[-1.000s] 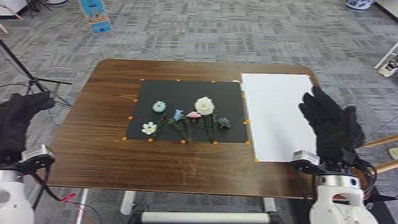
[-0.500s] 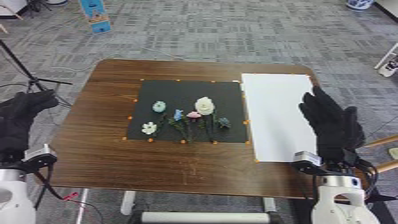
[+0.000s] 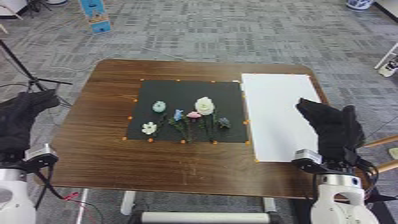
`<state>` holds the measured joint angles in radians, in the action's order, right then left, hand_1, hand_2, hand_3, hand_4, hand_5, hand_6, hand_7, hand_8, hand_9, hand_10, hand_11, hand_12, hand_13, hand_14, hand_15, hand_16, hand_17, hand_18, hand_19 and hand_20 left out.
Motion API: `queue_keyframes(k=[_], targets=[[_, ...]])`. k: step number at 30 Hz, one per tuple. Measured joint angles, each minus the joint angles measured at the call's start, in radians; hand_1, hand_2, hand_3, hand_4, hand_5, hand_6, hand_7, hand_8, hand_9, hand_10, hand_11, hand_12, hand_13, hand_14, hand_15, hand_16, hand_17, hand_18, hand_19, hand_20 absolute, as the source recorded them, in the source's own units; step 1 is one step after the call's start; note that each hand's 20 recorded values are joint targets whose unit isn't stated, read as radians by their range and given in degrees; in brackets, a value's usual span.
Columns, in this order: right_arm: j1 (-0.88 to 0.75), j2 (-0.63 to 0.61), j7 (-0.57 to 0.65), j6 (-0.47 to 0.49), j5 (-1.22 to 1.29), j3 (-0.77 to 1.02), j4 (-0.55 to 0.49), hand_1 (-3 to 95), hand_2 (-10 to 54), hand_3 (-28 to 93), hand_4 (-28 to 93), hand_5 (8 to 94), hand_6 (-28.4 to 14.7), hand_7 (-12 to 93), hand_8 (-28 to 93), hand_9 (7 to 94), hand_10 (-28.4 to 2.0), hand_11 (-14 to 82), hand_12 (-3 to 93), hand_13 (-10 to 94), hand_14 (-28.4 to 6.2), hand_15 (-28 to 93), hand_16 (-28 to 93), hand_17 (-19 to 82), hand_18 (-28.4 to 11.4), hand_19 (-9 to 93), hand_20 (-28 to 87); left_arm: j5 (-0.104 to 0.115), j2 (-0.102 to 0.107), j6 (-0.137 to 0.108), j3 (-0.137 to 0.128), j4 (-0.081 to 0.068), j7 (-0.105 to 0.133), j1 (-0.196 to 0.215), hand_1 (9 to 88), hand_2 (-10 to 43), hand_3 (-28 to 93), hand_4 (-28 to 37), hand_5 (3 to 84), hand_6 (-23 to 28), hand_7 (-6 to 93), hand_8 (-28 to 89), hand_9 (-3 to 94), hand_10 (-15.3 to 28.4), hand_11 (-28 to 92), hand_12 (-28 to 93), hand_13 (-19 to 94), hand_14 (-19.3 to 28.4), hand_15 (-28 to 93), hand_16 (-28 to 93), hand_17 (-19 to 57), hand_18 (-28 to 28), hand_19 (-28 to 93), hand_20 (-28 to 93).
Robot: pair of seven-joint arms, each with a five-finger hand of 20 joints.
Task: Arrange flowers
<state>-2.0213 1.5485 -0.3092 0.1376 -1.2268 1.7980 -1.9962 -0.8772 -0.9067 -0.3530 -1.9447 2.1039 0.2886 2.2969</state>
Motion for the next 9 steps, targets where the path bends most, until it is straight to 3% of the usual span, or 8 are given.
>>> queue_keyframes(k=[1,2,4,5,6,8,9], targets=[[0.001,0.0,0.0,0.007,0.0,0.001,0.001,-0.1,9.6,67,-19,30.3,-0.4,11,-10,59.6,-15.0,8.3,13.3,60,-15.2,19,16,32,-15.8,14,43,-0.001,0.0,0.001,0.0,0.0,-0.001,0.0,26.4,27.5,66,-28.3,58.6,3.5,15.9,-7,61.8,14.2,22,16,67,18.2,28,-1,13.4,8.6,4,19],[0.001,0.0,0.0,0.015,0.0,0.003,0.001,-1.0,9.9,66,-19,37.7,-0.2,11,-10,62.3,-15.3,8.5,14.0,55,-15.8,17,16,30,-16.4,8,39,-0.002,0.0,0.002,0.0,0.0,-0.002,0.0,26.2,27.2,66,-28.3,58.3,3.2,16.2,-7,61.9,14.2,22,16,66,18.4,29,-2,16.0,10.1,5,24],[0.002,0.001,0.006,0.035,0.011,0.006,0.002,-2.2,6.6,59,-23,56.4,-0.5,12,-10,54.4,-15.6,6.9,12.1,35,-16.9,10,12,15,-20.6,2,17,-0.005,0.0,0.004,-0.001,0.0,-0.004,0.0,26.1,25.6,67,-28.3,57.8,2.9,16.7,-7,59.3,14.1,22,16,57,17.6,24,-3,18.7,12.8,17,35],[0.002,0.003,0.012,0.05,0.023,0.011,0.002,-2.4,3.2,55,-25,54.4,-1.2,11,-9,44.4,-16.0,4.6,10.2,25,-17.2,5,10,7,-22.1,2,9,-0.007,0.0,0.005,-0.001,0.0,-0.004,0.0,26.2,21.7,68,-28.2,57.1,2.8,17.0,-7,57.3,14.1,22,16,54,17.0,23,-2,18.8,13.6,27,40],[0.003,0.006,0.02,0.071,0.033,0.018,0.001,-2.5,-0.5,53,-26,46.1,-1.8,8,-8,35.0,-16.1,2.0,8.6,17,-17.2,-2,11,1,-22.6,3,4,-0.008,0.0,0.006,-0.001,0.0,-0.004,0.0,28.2,10.4,69,-26.7,54.5,2.9,17.2,-7,52.6,13.5,21,15,51,16.6,24,1,19.1,14.4,37,46],[0.004,0.015,0.047,0.137,0.038,0.043,0.0,-2.6,-7.3,53,-27,25.2,-2.3,4,-7,19.5,-15.7,-3.8,6.3,8,-16.1,-13,17,-8,-22.3,3,0,-0.012,0.001,0.004,0.0,0.0,0.0,0.0,30.3,-4.9,70,-22.2,46.8,1.8,17.2,-8,43.0,11.6,18,14,44,15.0,26,4,19.7,15.2,41,47],[0.004,0.021,0.065,0.178,0.037,0.058,0.0,-2.0,-8.7,54,-26,17.6,-2.9,1,-6,15.0,-15.4,-6.1,6.7,5,-15.8,-18,20,-10,-21.8,2,0,-0.016,0.001,0.0,0.002,0.0,0.003,-0.001,30.4,-6.7,70,-21.5,45.5,1.6,17.0,-8,41.3,11.3,18,14,43,14.6,25,4,19.8,15.2,40,46]])
